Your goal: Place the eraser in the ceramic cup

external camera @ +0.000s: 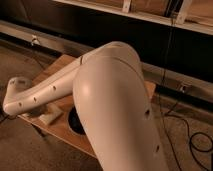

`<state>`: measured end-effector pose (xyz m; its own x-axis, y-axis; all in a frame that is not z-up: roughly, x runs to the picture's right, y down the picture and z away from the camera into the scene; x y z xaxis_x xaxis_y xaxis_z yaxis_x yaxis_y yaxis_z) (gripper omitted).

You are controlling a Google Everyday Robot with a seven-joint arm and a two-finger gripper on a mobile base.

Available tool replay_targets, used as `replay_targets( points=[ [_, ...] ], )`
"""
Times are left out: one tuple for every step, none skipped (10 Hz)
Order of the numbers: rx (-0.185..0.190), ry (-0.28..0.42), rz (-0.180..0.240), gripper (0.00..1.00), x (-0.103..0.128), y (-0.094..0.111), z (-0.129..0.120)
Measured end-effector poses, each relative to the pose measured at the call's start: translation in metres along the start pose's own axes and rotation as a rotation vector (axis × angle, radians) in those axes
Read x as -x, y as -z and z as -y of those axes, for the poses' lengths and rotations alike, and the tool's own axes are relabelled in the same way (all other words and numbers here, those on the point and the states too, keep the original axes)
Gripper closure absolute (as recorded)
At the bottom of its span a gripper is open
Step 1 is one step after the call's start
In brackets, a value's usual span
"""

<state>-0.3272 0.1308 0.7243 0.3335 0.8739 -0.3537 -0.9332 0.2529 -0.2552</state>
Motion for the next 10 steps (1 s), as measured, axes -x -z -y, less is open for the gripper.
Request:
replay_targets(
  points=[
    [0.023,-0.007,-0.014,0.35,0.004,-0.007,-0.009],
    [0.041,-0.021,-0.024,0.35,0.007,-0.011,-0.014],
    [0.057,-0.055,-0.035,0.35,0.014,-0.017,-0.013],
    [0.061,-0.091,-0.041,0.35,0.022,-0.023,-0.007],
    [0.054,-0.127,-0.044,0.35,0.032,-0.031,0.0],
    [0.036,-0.154,-0.042,0.35,0.041,-0.037,0.009],
    [0.015,-0.17,-0.041,0.35,0.047,-0.041,0.018],
    [-0.02,-0.19,-0.04,0.35,0.055,-0.047,0.034],
    [-0.047,-0.198,-0.04,0.35,0.059,-0.051,0.044],
    [-0.081,-0.203,-0.044,0.35,0.061,-0.056,0.055]
  ],
)
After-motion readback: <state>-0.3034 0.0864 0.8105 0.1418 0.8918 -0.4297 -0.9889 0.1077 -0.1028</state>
